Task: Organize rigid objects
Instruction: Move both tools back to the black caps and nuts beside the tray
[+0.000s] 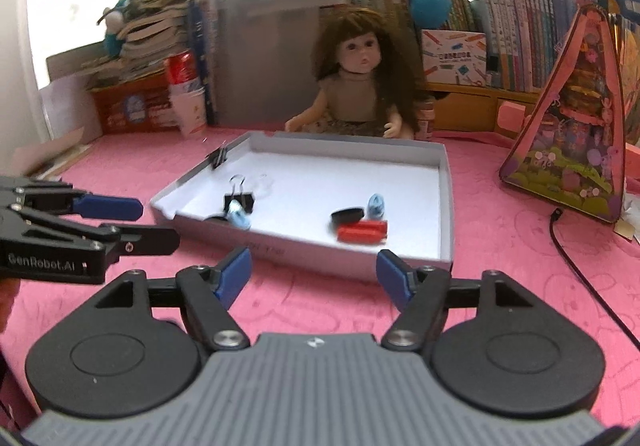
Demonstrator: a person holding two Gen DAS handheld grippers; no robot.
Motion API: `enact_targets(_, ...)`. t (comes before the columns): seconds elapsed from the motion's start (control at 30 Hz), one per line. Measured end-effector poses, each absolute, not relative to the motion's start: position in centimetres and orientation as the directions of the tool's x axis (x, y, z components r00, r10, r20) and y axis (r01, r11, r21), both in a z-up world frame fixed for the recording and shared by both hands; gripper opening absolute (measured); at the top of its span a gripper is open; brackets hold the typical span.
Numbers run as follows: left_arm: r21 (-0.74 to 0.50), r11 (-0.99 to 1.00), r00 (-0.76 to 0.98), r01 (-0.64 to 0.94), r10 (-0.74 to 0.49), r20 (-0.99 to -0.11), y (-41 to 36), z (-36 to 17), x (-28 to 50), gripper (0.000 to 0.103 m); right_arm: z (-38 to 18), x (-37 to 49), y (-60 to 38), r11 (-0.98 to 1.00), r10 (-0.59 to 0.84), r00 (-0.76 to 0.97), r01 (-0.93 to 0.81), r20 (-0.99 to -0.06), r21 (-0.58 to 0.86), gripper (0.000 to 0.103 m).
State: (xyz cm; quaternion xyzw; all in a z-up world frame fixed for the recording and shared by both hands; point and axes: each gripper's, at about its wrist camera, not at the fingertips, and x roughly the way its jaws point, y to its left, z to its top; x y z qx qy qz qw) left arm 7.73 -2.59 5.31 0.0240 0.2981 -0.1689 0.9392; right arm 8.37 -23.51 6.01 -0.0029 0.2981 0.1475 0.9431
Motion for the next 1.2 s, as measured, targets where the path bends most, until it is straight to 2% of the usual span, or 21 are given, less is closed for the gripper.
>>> enact_targets(0.33,-0.119,0.939,0.723,0.324,-0.327,-0.609,-1.0,3.2,4.0,0.055,4.0,4.2,-22.8,0.946,0.273,0.760,-0.323,-0.590,0.022,0.081)
enact_targets(0.5,-0.117,0.925,0.681,0.360,-0.347,-0.645,-1.3,2.1,3.0,0.043,3.4,3.5,-22.6,0.941,0.254,0.757,-0.337,-0.603,-0.027,0.082)
enact_targets(0.6,-0.120,0.921,0.662,0.371,-0.353,-0.661,-1.5,1.4,2.8,0.040,3.1,3.2,-22.6,0.934,0.252,0.750,-0.353,-0.611,-0.048,0.083)
enact_targets(1.03,-0.010,0.929,0.726,0.370,-0.296,-0.621,-4.1,0.1,2.9,0.042,2.4,2.3,-21.8,0.911,0.299,0.730,-0.410,-0.614,-0.044,0.084)
enact_targets(1.2,-0.012,0.934,0.737,0.358,-0.291,-0.610,-4.3,-0.1,3.3,0.042,2.1,2.3,-21.4,0.907,0.310,0.724,-0.420,-0.616,-0.036,0.084)
